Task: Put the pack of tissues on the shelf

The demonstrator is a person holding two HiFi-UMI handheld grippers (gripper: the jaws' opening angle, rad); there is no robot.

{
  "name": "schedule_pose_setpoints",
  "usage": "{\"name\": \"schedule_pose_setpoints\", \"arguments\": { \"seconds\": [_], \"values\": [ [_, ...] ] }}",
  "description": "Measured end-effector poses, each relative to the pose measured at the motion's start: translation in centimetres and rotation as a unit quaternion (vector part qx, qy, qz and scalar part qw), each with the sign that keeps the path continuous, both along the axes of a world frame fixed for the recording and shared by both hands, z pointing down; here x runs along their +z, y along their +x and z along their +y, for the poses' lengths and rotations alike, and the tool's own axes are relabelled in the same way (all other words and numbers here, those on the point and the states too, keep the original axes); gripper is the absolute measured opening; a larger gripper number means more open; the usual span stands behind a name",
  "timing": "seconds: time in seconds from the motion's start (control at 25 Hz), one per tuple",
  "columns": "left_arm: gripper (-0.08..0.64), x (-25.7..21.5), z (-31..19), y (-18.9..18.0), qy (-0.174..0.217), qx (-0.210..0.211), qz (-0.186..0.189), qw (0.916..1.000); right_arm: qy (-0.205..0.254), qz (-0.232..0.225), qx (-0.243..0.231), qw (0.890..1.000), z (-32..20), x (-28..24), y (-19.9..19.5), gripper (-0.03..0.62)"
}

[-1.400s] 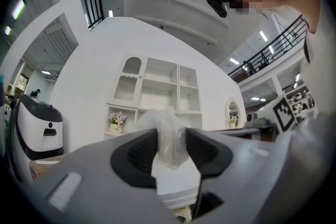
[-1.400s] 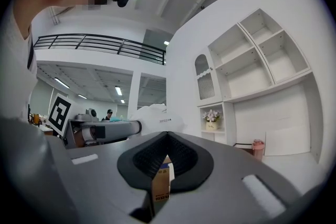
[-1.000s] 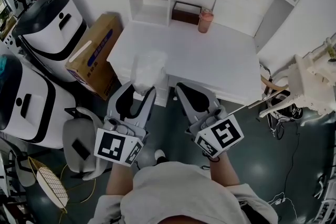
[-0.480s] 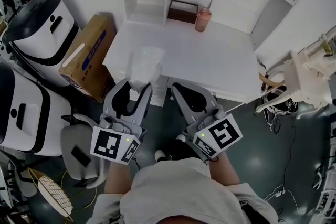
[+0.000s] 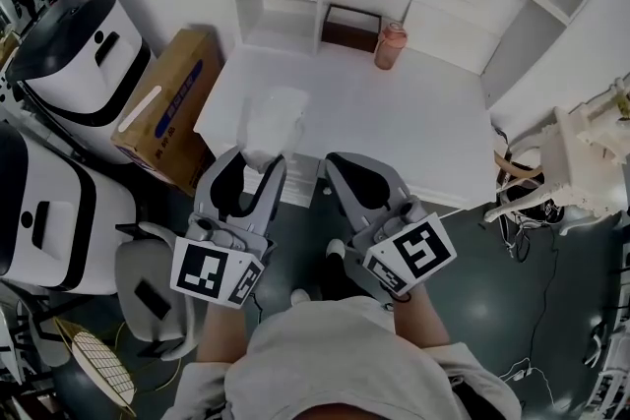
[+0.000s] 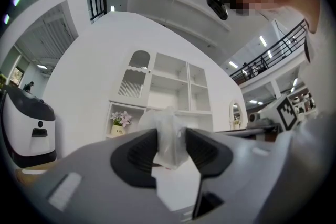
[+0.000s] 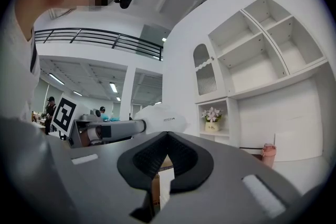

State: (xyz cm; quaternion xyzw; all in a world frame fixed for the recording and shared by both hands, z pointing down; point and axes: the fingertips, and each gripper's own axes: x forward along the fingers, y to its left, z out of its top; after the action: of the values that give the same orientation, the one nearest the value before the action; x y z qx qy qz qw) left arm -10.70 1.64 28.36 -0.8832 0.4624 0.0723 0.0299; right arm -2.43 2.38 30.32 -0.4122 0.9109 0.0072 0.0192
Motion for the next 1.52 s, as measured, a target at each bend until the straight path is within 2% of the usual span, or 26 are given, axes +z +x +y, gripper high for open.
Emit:
{"name": "schedule_pose_setpoints", "arguments": {
  "seconds": [0.8,1.28,1.52],
  "values": [
    [0.164,-1.0,-12.1,5.0,0.006,-0.04,-0.005,0.9992,0.01,-0.003,-0.04,0.999,-13.1,-1.3,5.1,0.0],
    [0.163,-1.1,-16.5,8.4,0.012,-0.074,-0.02,0.997,0.011,-0.012,-0.072,0.997,-18.2,-1.0,8.5,0.0],
    [0.163,-0.4,-17.5,8.5,0.004,-0.084,-0.034,0.9958,0.003,-0.023,-0.086,0.996,-19.4,-0.5,8.3,0.0]
  ]
}}
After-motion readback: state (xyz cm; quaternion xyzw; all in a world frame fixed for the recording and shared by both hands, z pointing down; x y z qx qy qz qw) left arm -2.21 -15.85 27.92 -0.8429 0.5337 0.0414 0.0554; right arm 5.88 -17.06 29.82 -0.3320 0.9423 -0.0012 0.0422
